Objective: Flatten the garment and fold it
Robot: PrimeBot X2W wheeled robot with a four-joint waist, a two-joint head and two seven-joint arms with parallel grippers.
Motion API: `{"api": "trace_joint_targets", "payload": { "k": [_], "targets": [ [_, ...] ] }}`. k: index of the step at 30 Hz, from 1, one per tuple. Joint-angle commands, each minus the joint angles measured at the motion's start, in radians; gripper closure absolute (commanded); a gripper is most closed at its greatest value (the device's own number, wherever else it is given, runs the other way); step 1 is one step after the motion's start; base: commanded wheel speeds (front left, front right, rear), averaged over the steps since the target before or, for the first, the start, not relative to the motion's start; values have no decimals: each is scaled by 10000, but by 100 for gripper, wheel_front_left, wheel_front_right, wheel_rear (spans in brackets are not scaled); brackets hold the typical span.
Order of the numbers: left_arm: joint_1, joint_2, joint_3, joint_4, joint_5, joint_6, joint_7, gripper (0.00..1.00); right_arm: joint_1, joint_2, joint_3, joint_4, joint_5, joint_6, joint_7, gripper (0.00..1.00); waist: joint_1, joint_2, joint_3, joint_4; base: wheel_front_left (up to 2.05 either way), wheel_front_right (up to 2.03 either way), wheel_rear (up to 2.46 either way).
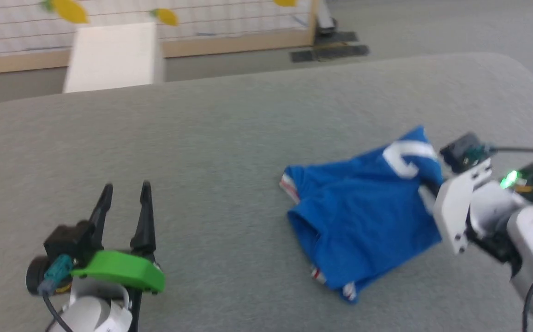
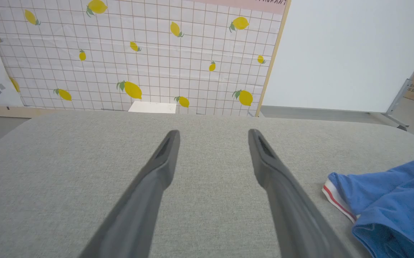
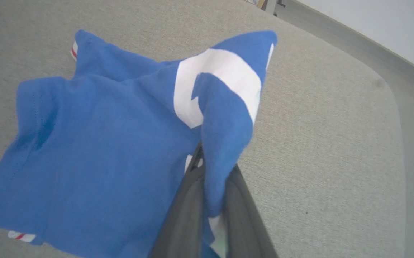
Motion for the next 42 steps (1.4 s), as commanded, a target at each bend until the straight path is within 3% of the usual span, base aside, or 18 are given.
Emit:
{"api": "trace_joint_targets", "payload": {
  "k": [1,8,14,23,34,36,37,42],
  "targets": [
    [-339,106,-5,-84,198,-97,27,0,-417,-131,1,76,-112,-21,-280,100,0,120,1033,-1582,0,0,0],
    [-1615,592,-18,-581,621,-304,383,0,-1503,-293,-549,1522,-507,-21,-1715,100,0,120,2674,-3051,0,0,0],
    [-2956,1122,-278,-1159,1219,-551,1166,0,-2292,-270,-1409,3149,-735,-21,-3076,100,0,120,4034,-3546,0,0,0],
    [-4318,1392,-447,-1981,1706,-657,1905,0,-3849,-333,-3065,5545,-1491,-21,-4914,100,0,120,5376,-3336,0,0,0],
    [-4769,1513,-336,-2253,1839,-518,2062,0,-5183,211,-4504,7765,-2502,-21,-6493,100,0,120,5947,-2676,0,0,0],
    [-4755,1500,-338,-2243,1826,-503,2026,0,-5260,269,-4701,8173,-2718,-21,-6638,63,0,120,5928,-2563,0,0,0],
    [-4731,1495,-332,-2208,1817,-489,1992,0,-5294,265,-4805,8362,-2871,-21,-6752,1,0,120,5878,-2502,0,0,0],
    [-4282,1350,-178,-1782,1592,-320,1503,0,-5253,112,-5268,9102,-3685,-21,-7468,0,0,120,5063,-2275,0,0,0]
  ]
}}
